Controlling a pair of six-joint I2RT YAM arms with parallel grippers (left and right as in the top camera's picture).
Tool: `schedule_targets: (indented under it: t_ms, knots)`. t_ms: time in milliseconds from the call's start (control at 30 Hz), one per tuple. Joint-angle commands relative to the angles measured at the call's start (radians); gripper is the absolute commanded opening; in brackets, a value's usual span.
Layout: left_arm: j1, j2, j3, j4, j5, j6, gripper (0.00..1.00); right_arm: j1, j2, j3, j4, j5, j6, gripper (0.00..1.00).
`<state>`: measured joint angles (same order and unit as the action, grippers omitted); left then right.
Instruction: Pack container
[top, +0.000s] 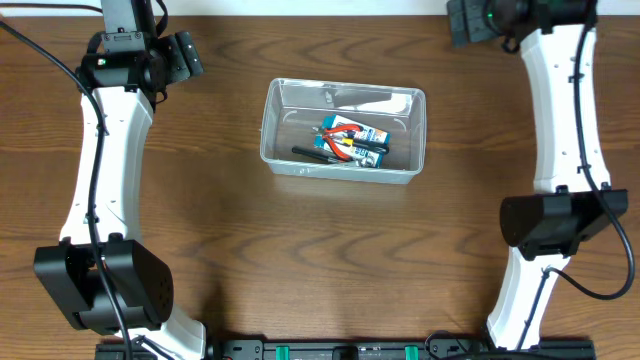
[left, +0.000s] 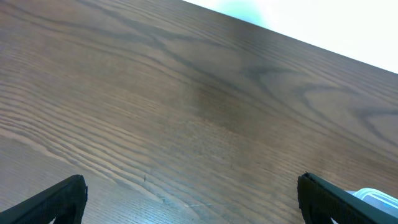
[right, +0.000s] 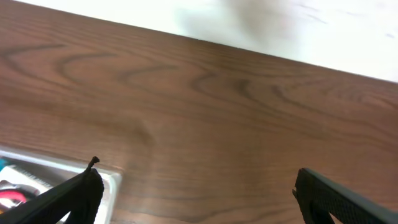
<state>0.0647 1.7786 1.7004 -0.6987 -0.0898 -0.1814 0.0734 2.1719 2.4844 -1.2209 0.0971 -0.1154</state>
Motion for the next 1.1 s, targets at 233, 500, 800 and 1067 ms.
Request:
schedule_targets:
  t_ms: [233, 500, 800, 1067]
  knots:
    - [0.002, 0.014, 0.005, 0.0, -0.016, 0.013, 0.98, -0.025, -0.008, 0.004, -0.003, 0.004, 0.025, 0.99]
    - [0.002, 0.014, 0.005, 0.0, -0.016, 0.013, 0.98, -0.026, -0.008, 0.004, -0.003, 0.004, 0.025, 0.99]
    - [0.002, 0.014, 0.005, 0.0, -0.016, 0.013, 0.98, -0.026, -0.006, 0.001, -0.003, 0.004, 0.025, 0.99]
    - [0.002, 0.014, 0.005, 0.0, -0.016, 0.013, 0.98, -0.025, -0.028, 0.001, -0.003, 0.004, 0.025, 0.99]
